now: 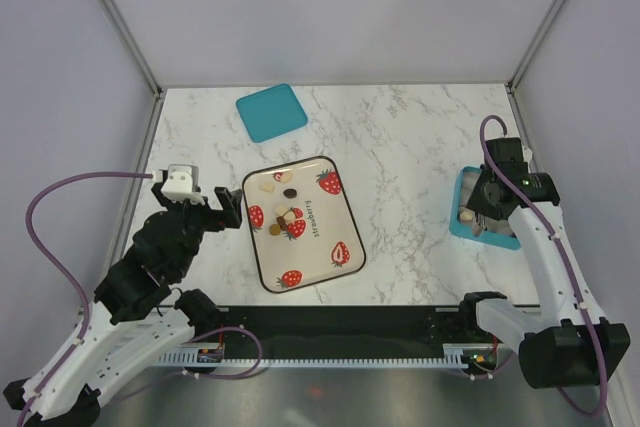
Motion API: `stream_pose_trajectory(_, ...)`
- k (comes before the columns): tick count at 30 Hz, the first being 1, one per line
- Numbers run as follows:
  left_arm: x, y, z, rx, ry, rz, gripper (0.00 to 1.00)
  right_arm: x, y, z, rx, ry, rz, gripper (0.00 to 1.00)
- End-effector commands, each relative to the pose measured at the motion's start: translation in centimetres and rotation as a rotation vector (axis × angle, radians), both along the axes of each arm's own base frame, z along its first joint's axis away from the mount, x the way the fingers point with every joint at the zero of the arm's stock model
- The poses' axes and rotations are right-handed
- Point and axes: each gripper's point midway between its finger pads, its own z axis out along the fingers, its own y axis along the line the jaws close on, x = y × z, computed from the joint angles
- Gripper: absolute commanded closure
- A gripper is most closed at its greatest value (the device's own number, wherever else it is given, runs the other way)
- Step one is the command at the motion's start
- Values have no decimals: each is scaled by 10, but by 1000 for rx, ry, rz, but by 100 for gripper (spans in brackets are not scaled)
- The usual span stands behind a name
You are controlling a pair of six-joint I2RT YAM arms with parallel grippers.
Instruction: Pack the chocolate
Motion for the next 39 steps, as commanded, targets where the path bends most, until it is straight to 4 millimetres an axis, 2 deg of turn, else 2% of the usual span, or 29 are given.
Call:
stream_pose_trajectory(1,2,-3,3,-21,-11,1,0,5,1,-1,30,-32,10,67)
stream_pose_trajectory(6,3,-3,3,-18,-10,1,0,3,-2,-13,34,-15,1,67)
stream_pose_trajectory(14,4,-5,2,-12,-6,-4,0,5,1,-21,50,-17,10,66)
stream_pose_trajectory(18,4,-5,3,-14,-8,-4,0,3,-5,-25,54,-7,-17,65)
stream_pose_trajectory(39,4,-5,2,-13,-7,-2,0,4,-7,-20,46,-21,-15,56)
